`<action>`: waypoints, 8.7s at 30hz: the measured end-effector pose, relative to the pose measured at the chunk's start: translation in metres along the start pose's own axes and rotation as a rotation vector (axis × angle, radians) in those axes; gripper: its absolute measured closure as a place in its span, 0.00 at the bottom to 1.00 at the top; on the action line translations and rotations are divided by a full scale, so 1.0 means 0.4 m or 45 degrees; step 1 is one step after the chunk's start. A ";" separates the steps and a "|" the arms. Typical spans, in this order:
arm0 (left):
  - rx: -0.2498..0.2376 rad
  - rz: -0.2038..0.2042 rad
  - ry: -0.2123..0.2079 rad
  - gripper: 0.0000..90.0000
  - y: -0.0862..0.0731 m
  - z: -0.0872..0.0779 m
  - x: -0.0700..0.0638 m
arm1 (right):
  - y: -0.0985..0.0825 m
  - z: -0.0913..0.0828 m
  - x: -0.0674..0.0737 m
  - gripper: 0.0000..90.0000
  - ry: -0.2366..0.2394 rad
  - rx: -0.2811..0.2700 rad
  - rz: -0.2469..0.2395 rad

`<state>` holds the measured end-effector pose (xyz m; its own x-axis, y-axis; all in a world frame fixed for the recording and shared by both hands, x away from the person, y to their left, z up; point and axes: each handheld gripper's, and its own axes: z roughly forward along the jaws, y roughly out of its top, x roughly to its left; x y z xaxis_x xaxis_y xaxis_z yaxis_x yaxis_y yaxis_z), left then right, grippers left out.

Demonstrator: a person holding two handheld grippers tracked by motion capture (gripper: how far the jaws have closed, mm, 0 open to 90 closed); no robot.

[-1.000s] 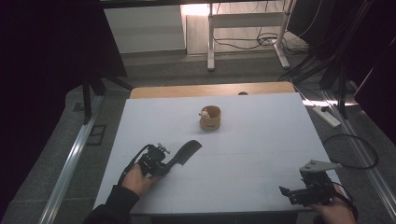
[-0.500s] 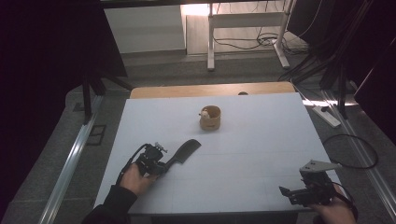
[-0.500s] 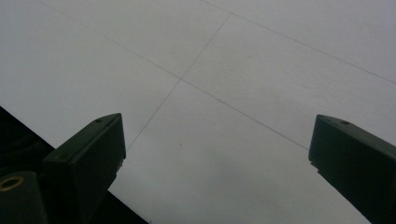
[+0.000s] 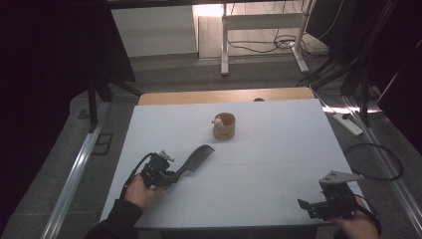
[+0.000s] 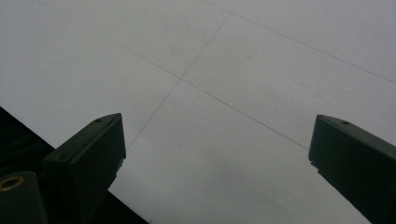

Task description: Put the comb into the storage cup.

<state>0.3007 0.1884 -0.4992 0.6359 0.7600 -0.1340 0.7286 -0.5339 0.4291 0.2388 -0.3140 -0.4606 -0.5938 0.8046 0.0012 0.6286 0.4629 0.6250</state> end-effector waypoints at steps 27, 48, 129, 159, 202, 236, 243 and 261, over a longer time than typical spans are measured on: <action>-0.194 0.046 -0.055 0.80 -0.026 -0.059 -0.028 | -0.001 -0.002 0.001 0.05 0.000 -0.006 -0.003; -0.359 0.063 -0.091 0.80 -0.060 -0.106 -0.091 | -0.001 -0.003 0.003 0.05 -0.004 -0.016 -0.011; -0.457 0.314 -0.257 0.80 0.000 -0.067 -0.207 | 0.174 0.037 0.038 0.00 0.480 -0.223 0.076; -0.437 0.350 -0.299 0.80 0.010 -0.047 -0.215 | 0.290 0.094 0.064 0.00 0.616 -0.141 0.129; -0.498 0.462 -0.280 0.80 0.028 -0.043 -0.247 | 0.393 0.149 0.094 0.41 0.819 -0.062 0.206; -0.475 0.452 -0.294 0.77 0.032 -0.023 -0.246 | 0.386 0.160 0.065 0.94 1.075 -0.003 0.440; -0.470 0.409 -0.293 0.61 0.032 -0.023 -0.237 | 0.386 0.152 0.053 0.94 1.059 -0.044 0.458; -0.473 0.178 -0.306 0.09 0.010 -0.035 -0.177 | 0.394 0.121 0.025 0.94 0.986 -0.141 0.416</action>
<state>0.2551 0.1375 -0.4753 0.7947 0.5590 -0.2364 0.5186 -0.4230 0.7431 0.3563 -0.2148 -0.3998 -0.5928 0.3913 0.7039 0.7994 0.1801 0.5731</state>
